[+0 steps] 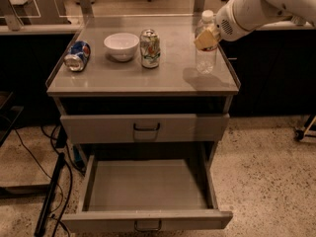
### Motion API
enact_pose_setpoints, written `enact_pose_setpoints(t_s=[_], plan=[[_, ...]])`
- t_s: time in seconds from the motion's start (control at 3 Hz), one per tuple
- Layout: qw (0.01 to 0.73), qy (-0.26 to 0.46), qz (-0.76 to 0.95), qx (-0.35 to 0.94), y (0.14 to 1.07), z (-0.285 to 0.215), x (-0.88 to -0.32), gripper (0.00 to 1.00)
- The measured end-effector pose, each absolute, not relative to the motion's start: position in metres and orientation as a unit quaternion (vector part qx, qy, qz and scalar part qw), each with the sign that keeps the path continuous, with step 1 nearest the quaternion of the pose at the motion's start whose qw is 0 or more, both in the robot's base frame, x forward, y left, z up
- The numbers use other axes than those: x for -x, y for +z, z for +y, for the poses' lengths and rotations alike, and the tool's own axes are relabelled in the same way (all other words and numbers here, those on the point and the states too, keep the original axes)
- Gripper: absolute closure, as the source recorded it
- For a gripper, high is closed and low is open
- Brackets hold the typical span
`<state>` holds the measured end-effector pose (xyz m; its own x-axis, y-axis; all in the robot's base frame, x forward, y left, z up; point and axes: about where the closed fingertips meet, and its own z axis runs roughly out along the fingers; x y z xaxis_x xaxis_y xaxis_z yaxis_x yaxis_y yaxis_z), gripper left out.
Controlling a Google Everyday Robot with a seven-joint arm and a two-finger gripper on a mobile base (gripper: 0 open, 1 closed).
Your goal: Pick water bottle from middle drawer and place on counter
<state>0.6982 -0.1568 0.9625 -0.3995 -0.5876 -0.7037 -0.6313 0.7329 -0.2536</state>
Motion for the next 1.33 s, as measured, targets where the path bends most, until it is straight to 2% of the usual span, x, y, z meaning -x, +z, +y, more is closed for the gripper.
enact_pose_setpoints(t_s=[1.33], plan=[[0.345, 0.153, 0.836, 0.399, 0.923, -0.133, -0.726, 1.00]])
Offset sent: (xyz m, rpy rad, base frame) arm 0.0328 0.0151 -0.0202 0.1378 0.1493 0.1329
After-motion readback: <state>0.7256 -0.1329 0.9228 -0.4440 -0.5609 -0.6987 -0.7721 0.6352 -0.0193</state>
